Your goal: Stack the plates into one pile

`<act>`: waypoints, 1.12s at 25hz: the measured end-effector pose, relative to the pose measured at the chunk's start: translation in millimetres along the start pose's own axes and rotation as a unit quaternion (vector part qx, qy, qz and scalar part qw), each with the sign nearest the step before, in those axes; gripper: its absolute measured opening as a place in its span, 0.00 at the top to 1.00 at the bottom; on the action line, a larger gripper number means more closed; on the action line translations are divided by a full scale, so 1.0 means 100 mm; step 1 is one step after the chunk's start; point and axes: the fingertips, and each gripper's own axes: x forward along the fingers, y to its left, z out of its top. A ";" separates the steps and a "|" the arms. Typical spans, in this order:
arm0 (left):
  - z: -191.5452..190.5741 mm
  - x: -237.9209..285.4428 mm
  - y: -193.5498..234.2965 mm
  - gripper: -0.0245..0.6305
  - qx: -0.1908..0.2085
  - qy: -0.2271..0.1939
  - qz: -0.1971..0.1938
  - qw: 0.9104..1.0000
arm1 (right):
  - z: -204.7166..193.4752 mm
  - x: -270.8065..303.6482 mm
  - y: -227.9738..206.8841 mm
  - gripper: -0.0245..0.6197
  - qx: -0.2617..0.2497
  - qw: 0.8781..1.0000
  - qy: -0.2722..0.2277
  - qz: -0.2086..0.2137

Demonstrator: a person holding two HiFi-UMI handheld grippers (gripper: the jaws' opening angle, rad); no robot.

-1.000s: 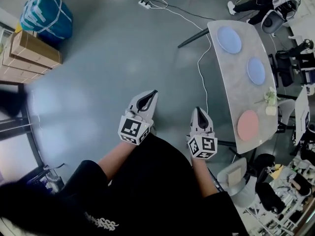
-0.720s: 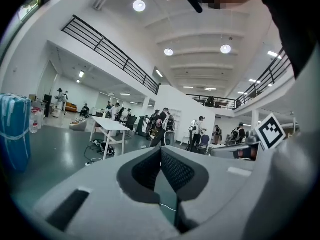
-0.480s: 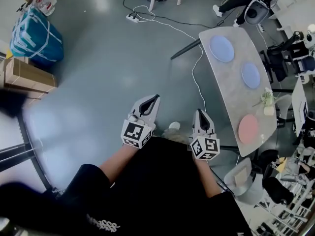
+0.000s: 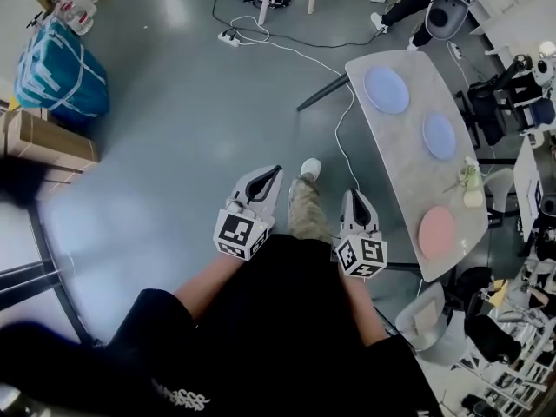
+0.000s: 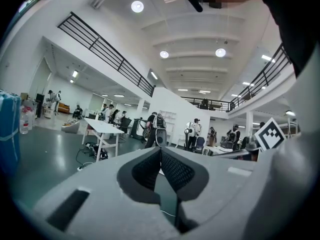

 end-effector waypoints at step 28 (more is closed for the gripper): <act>0.02 3.63 -0.05 0.94 0.063 0.093 -0.081 0.990 | 0.46 2.02 -2.83 0.94 0.120 0.992 0.000 -0.040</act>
